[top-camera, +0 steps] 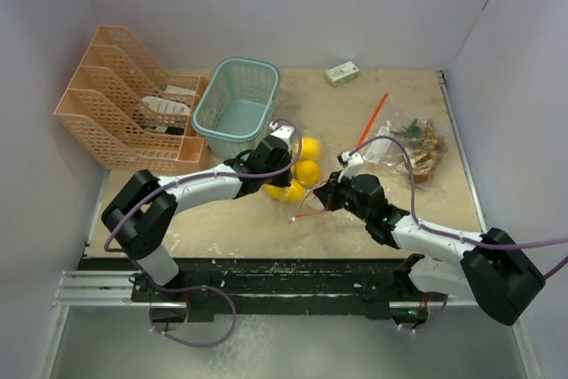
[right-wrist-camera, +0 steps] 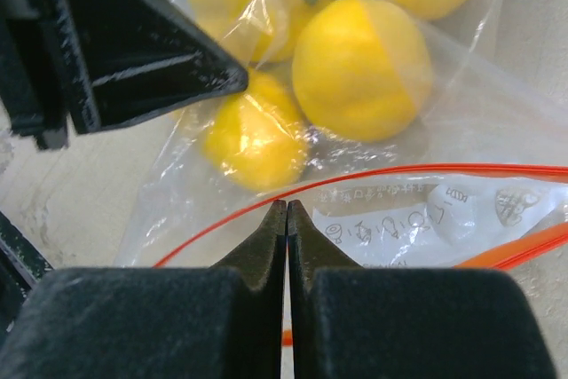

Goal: Open the zip-top bag and remove the fake food
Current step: Open the zipper of the food storage bag at the center of the board.

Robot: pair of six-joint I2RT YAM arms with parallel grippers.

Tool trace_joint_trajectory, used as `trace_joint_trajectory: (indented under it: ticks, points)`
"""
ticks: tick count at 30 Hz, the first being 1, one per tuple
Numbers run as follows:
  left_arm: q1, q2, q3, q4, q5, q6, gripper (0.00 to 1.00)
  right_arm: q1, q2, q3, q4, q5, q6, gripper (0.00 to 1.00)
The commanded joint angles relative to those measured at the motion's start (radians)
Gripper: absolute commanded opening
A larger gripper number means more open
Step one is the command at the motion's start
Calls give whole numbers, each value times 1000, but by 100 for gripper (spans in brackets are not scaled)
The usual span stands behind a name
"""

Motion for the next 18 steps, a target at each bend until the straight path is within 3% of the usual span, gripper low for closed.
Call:
trace_joint_trajectory:
  ticks: [1,3,6,12,18]
  points:
    - [-26,-105,-104,68,35,-47,6,4,34,-7,89,-5,29,0]
    - [-26,-153,-157,90,44,-75,0,3,59,-2,117,-23,41,0]
    - [-27,-226,-218,113,45,-104,0,3,95,6,153,-44,61,2]
    - [-31,-319,-273,116,55,-150,0,2,155,5,216,-80,99,18]
    - [-45,-425,-406,189,-9,-315,0,2,176,11,232,-93,129,23]
